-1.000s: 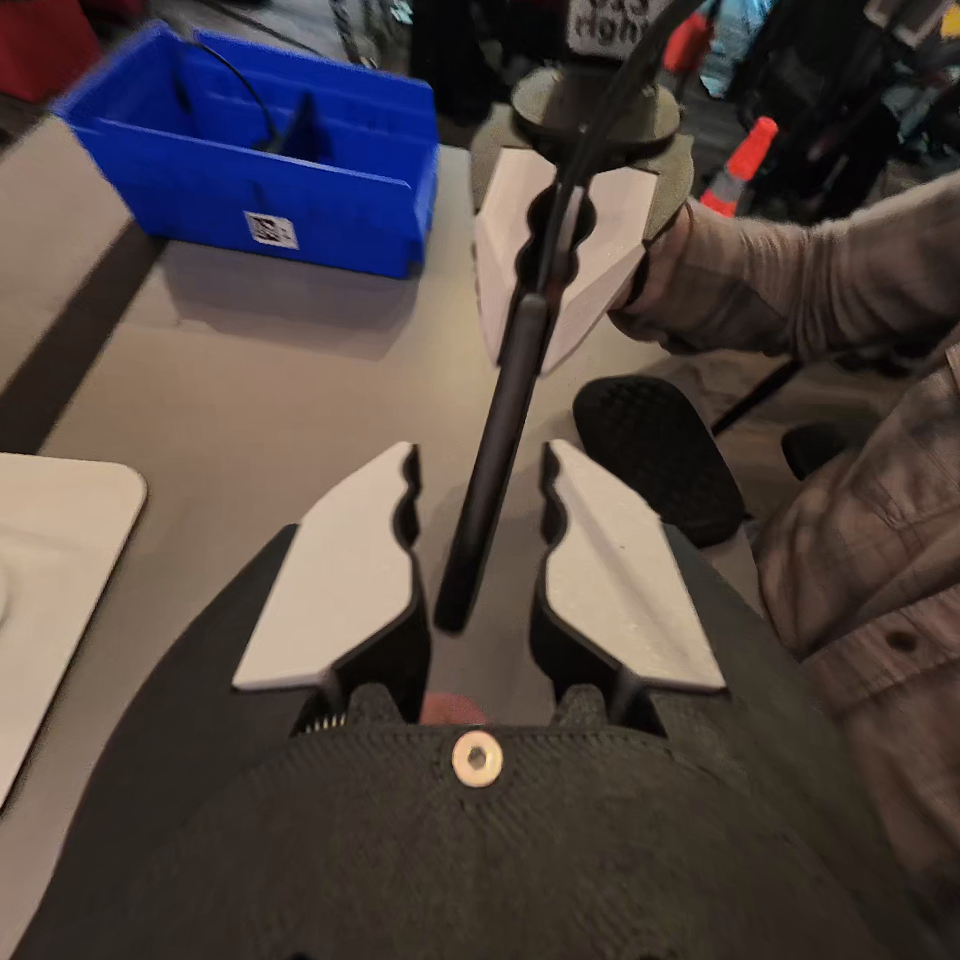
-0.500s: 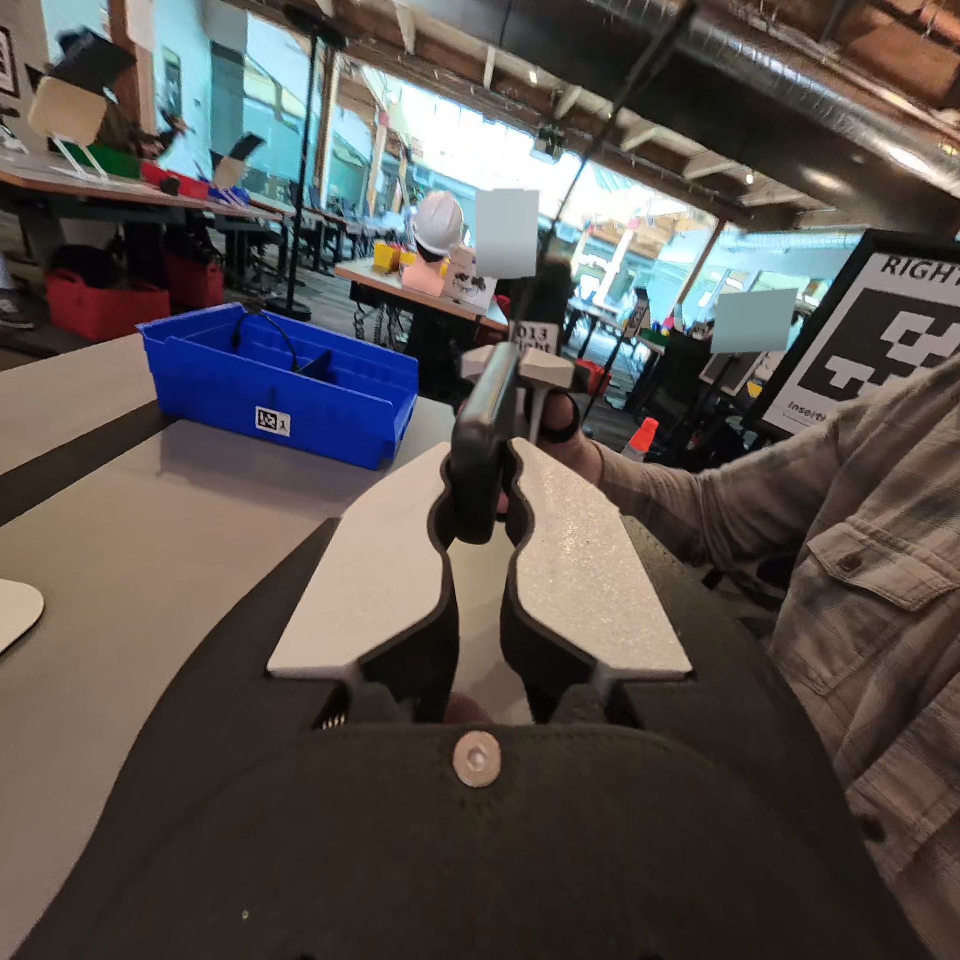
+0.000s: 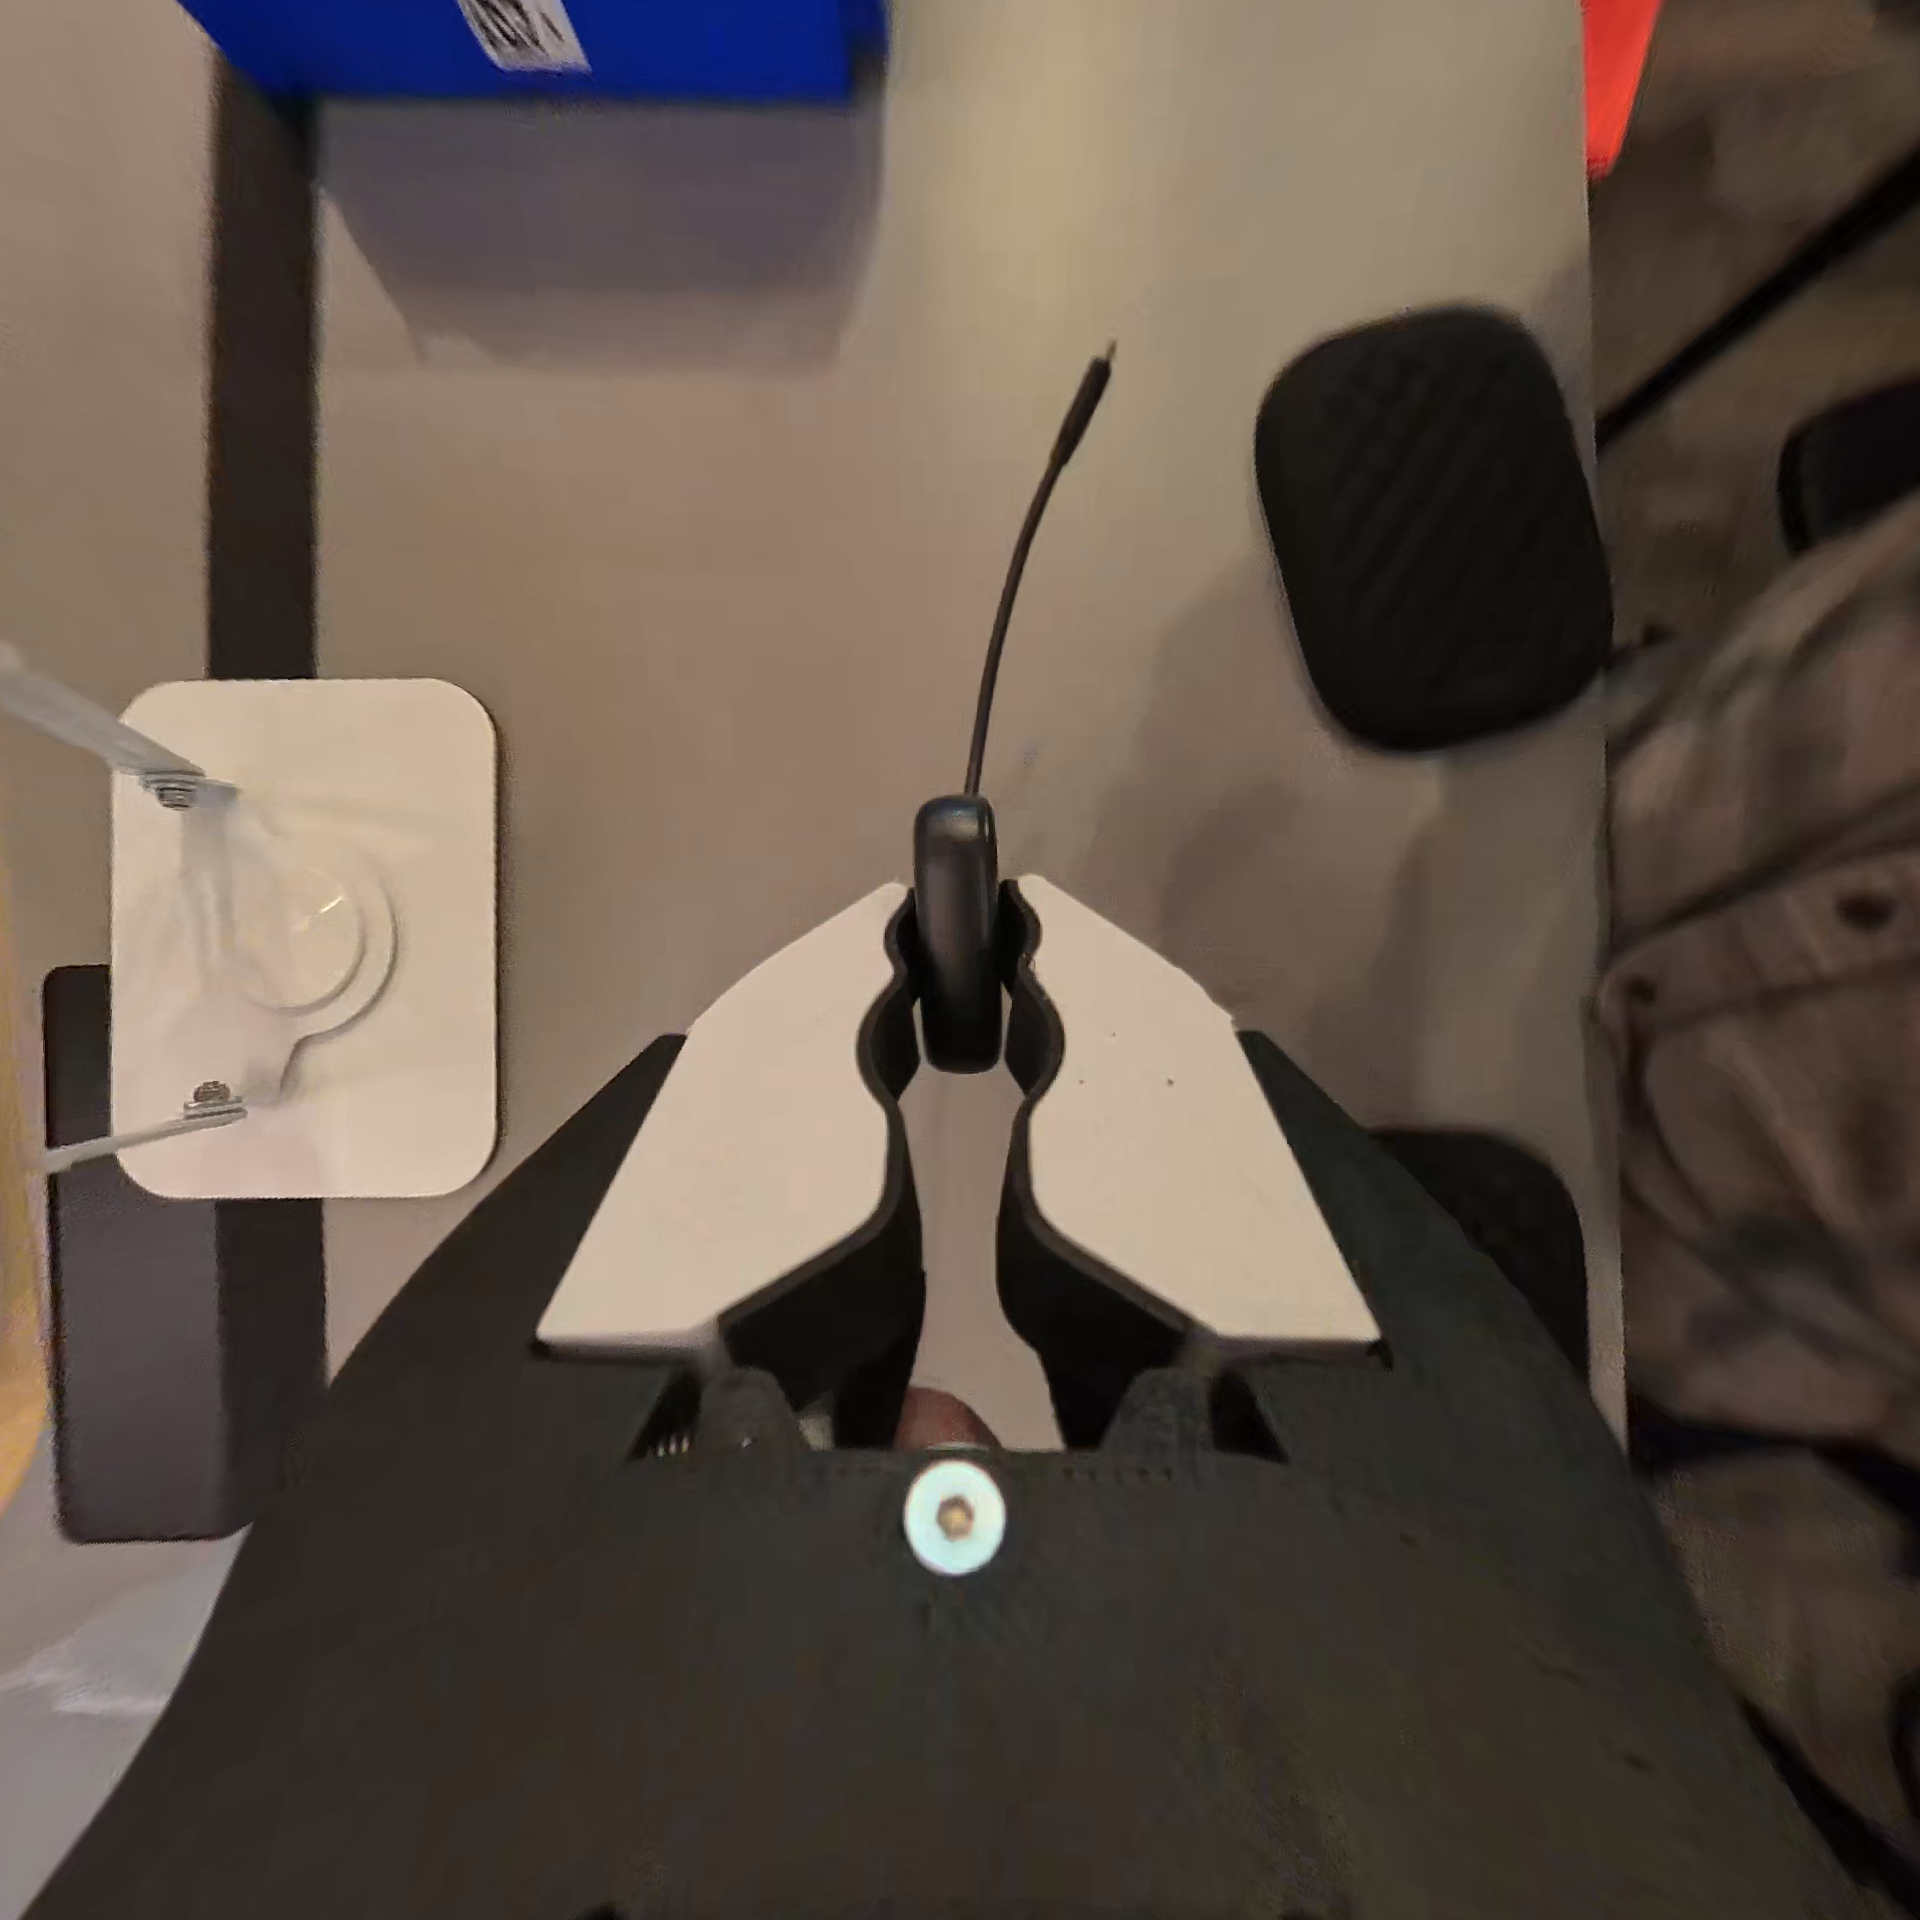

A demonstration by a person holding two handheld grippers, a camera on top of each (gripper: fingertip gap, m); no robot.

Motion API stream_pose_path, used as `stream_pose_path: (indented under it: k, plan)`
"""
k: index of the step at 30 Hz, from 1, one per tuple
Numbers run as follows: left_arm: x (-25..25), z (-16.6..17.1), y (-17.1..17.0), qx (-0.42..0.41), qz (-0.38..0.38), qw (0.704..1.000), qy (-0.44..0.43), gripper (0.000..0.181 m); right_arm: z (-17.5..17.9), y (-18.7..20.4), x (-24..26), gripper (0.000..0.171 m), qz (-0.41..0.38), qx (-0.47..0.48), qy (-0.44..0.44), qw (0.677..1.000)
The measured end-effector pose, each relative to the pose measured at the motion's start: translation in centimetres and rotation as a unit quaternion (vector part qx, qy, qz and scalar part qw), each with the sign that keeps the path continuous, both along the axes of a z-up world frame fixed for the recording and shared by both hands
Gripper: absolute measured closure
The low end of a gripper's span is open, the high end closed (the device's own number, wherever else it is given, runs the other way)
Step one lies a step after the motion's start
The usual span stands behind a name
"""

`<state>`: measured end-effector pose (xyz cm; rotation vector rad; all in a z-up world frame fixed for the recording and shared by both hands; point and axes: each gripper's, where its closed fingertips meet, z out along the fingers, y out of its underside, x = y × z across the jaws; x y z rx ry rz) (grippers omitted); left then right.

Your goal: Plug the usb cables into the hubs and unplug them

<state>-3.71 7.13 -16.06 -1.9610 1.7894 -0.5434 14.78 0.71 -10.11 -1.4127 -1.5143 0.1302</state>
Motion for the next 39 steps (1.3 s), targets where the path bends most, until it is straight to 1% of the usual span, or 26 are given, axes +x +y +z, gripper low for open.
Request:
stream_pose_path:
  k: [2, 3, 4, 7, 9, 11, 13, 14, 16, 19, 20, 22, 24, 25, 27, 28, 29, 30, 31, 33, 35, 36, 38, 39]
  plan:
    - [0.2, -0.1, -0.8, -0.019, -0.038, 0.998, 0.050, 0.168, 0.6, -0.1, -3.2, 0.131, 0.054, -0.021, 0.006, 0.998]
    - [0.5, -0.1, -1.1, -0.027, -0.049, 0.996, 0.068, 0.168, -0.2, 0.4, -4.8, 0.122, 0.071, -0.048, -0.001, 0.996]
    - [0.8, -0.1, -1.3, -0.034, -0.062, 0.994, 0.083, 0.168, -1.3, 1.2, -6.3, 0.117, 0.079, -0.080, -0.012, 0.994]
    - [2.0, -0.1, -1.6, -0.045, -0.078, 0.989, 0.116, 0.168, -5.2, 3.2, -10.8, 0.112, 0.112, -0.182, -0.018, 0.977]
    - [2.5, -0.2, -1.7, -0.047, -0.086, 0.986, 0.132, 0.168, -6.9, 3.6, -13.3, 0.112, 0.138, -0.242, -0.006, 0.960]
    - [3.0, -0.2, -1.5, -0.048, -0.086, 0.985, 0.142, 0.168, -7.9, 4.5, -14.8, 0.117, 0.146, -0.266, 0.009, 0.953]
    - [3.5, 0.0, -1.2, -0.047, -0.082, 0.987, 0.133, 0.168, -8.2, 4.7, -15.8, 0.127, 0.165, -0.298, 0.035, 0.939]
    - [3.6, 0.1, -1.2, -0.051, -0.083, 0.987, 0.127, 0.168, -8.4, 4.9, -16.1, 0.136, 0.168, -0.304, 0.047, 0.936]
    - [3.9, 0.3, -0.8, -0.052, -0.080, 0.989, 0.111, 0.168, -8.5, 5.2, -16.7, 0.160, 0.180, -0.302, 0.069, 0.934]
    - [4.3, 0.6, 0.0, -0.034, -0.068, 0.993, 0.086, 0.168, -8.0, 6.1, -16.9, 0.161, 0.176, -0.289, 0.112, 0.934]
    - [4.5, 1.1, 0.4, -0.023, -0.056, 0.996, 0.066, 0.159, -7.4, 6.3, -16.8, 0.161, 0.184, -0.288, 0.140, 0.929]
    - [4.2, 2.3, 1.1, 0.011, -0.025, 0.999, 0.022, 0.125, -5.6, 6.6, -16.1, 0.161, 0.201, -0.287, 0.206, 0.914]
    - [3.6, 3.3, 1.0, 0.034, 0.000, 0.998, -0.047, 0.114, -3.1, 6.6, -15.0, 0.160, 0.233, -0.276, 0.292, 0.886]
    - [3.5, 3.2, 0.7, 0.034, 0.015, 0.996, -0.082, 0.109, -2.1, 6.7, -14.4, 0.160, 0.245, -0.275, 0.329, 0.870]
    - [3.6, 2.1, -0.2, 0.027, 0.025, 0.989, -0.146, 0.116, -0.7, 6.3, -13.3, 0.160, 0.277, -0.261, 0.376, 0.845]
    - [3.8, 1.2, 0.0, 0.036, 0.043, 0.985, -0.164, 0.118, -0.2, 6.0, -12.9, 0.161, 0.291, -0.258, 0.393, 0.833]
    - [4.1, 0.5, 0.1, 0.042, 0.053, 0.981, -0.181, 0.127, 0.0, 5.6, -12.8, 0.161, 0.304, -0.257, 0.401, 0.825]
    - [4.7, 0.2, -0.1, 0.046, 0.053, 0.975, -0.212, 0.139, 0.0, 5.3, -12.8, 0.161, 0.312, -0.249, 0.401, 0.825]
    - [5.2, 0.3, -0.4, 0.049, 0.054, 0.967, -0.243, 0.148, -0.1, 5.1, -12.9, 0.161, 0.312, -0.242, 0.398, 0.828]
    - [5.9, 0.1, -0.9, 0.044, 0.055, 0.959, -0.273, 0.169, -0.4, 5.1, -13.0, 0.160, 0.309, -0.243, 0.391, 0.832]
    - [6.1, 0.1, -0.9, 0.047, 0.066, 0.950, -0.301, 0.168, -0.6, 5.5, -12.9, 0.160, 0.298, -0.252, 0.380, 0.839]
    - [6.0, 0.0, -0.7, 0.040, 0.077, 0.947, -0.309, 0.168, -0.8, 6.0, -13.0, 0.156, 0.281, -0.255, 0.370, 0.848]
    - [5.8, 0.0, -0.6, 0.036, 0.100, 0.937, -0.334, 0.168, -0.9, 7.4, -12.8, 0.141, 0.242, -0.238, 0.346, 0.875]
    - [5.6, -0.1, -0.4, 0.029, 0.117, 0.932, -0.342, 0.168, -0.7, 8.2, -12.6, 0.127, 0.217, -0.213, 0.333, 0.893]
